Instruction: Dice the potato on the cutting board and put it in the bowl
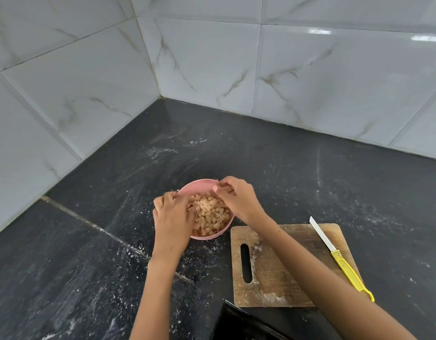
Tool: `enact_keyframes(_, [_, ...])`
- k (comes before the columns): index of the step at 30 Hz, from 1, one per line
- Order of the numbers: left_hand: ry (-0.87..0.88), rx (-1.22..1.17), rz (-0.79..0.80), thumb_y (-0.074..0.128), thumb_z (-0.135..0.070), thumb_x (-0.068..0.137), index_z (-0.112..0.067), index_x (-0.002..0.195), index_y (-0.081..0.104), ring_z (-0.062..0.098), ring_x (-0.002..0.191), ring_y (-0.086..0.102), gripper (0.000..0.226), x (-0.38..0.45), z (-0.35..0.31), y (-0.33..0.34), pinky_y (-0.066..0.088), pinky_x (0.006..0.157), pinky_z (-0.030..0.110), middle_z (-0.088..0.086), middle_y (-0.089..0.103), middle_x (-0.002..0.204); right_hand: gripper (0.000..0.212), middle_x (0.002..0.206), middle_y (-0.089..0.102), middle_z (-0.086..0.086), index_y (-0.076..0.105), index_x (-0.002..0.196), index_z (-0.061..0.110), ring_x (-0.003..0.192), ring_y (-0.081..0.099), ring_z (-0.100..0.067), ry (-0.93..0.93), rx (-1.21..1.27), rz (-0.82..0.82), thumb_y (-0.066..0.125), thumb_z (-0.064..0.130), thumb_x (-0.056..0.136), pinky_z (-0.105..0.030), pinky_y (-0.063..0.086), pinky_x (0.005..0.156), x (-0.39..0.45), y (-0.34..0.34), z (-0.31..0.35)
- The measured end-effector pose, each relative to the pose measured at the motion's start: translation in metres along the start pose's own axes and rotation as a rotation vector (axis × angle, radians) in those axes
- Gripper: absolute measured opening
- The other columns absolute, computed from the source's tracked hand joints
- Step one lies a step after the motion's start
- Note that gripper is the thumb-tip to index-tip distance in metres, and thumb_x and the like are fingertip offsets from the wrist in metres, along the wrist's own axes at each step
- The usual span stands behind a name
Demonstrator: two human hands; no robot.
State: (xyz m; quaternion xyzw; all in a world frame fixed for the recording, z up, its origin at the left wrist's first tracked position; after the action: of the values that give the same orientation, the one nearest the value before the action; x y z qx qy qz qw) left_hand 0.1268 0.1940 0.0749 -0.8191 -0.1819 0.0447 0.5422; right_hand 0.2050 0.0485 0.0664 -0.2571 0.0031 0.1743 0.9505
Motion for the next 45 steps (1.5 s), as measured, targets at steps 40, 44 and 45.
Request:
enact_keyframes(40, [0.231, 0.049, 0.004, 0.017, -0.055, 0.097, -0.018, 0.14, 0.049, 0.028, 0.148, 0.013, 0.065, -0.036, -0.003, 0.031, 0.004, 0.118, 0.04, 0.012, 0.026, 0.157, 0.008, 0.095, 0.06, 0.009, 0.062, 0.085, 0.019, 0.075, 0.059, -0.007, -0.457, -0.492, -0.126, 0.068, 0.013, 0.085, -0.02, 0.052, 0.059, -0.078, -0.032, -0.011])
enact_keyframes(44, [0.325, 0.084, -0.047, 0.031, -0.043, 0.098, -0.011, 0.135, 0.055, 0.025, 0.146, 0.013, 0.054, -0.046, -0.015, 0.035, 0.004, 0.117, 0.037, 0.017, 0.034, 0.152, 0.023, 0.088, 0.06, 0.012, 0.062, 0.079, 0.018, 0.076, 0.059, -0.004, -0.35, -0.264, -0.194, 0.072, -0.003, 0.077, -0.018, 0.053, 0.064, -0.106, -0.056, -0.041])
enact_keyframes(45, [0.339, 0.084, -0.057, 0.032, -0.042, 0.098, -0.011, 0.134, 0.056, 0.025, 0.145, 0.014, 0.053, -0.048, -0.017, 0.036, 0.005, 0.117, 0.038, 0.017, 0.034, 0.151, 0.023, 0.086, 0.061, 0.012, 0.064, 0.078, 0.017, 0.078, 0.06, -0.004, -0.335, -0.191, -0.226, 0.072, -0.004, 0.076, -0.017, 0.053, 0.065, -0.106, -0.059, -0.04])
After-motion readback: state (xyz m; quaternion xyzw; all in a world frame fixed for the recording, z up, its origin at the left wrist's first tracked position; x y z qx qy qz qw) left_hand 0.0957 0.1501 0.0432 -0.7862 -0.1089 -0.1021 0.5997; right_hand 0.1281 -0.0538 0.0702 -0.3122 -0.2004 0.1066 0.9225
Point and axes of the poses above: each hand's wrist, its own x-axis towards the middle knuckle, its own y-axis out of the palm, z = x × y, the point moved 8 cm from there along x, towards the middle knuckle
